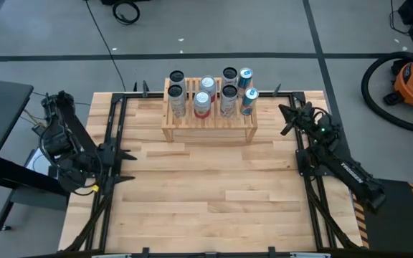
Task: Place canned beverage on shelf
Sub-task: Return to Home Position
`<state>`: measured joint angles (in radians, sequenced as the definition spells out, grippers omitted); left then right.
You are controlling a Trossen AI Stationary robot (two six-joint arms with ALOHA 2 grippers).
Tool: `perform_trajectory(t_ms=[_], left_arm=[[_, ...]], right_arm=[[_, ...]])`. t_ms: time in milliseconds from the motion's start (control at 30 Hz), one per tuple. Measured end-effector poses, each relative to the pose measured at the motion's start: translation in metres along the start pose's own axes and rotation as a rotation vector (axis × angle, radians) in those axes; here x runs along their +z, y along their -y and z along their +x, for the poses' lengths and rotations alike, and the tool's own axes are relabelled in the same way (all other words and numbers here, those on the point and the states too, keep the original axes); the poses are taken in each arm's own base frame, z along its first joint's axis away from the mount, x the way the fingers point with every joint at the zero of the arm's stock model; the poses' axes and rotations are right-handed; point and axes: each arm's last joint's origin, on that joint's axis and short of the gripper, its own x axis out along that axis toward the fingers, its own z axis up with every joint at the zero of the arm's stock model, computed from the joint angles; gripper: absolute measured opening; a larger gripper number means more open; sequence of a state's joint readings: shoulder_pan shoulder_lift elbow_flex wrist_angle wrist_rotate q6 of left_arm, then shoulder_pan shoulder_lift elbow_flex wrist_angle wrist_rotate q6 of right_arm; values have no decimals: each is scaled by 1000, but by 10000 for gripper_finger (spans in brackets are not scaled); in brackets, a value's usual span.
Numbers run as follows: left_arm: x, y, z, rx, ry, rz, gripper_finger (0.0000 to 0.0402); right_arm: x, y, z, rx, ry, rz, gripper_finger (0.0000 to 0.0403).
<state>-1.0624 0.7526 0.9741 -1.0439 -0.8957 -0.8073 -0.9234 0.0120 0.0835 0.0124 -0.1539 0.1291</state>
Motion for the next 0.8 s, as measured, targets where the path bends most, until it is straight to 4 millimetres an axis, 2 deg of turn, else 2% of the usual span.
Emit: perform_trajectory(t_ms=[200,367,633,800], left_arm=[[1,18,-3,-172,38,91,314],[-21,38,4,-328,115,202,314],[-58,48,21,-467,178,106,314],[-77,53,26,-783,245,138,314]], right_arm=[[-20,3,3,-4,-31,14,10],[-23,3,4,8,-44,17,12],[-22,1,3,82,-40,-4,13],[-22,0,3,127,-45,-20,13]])
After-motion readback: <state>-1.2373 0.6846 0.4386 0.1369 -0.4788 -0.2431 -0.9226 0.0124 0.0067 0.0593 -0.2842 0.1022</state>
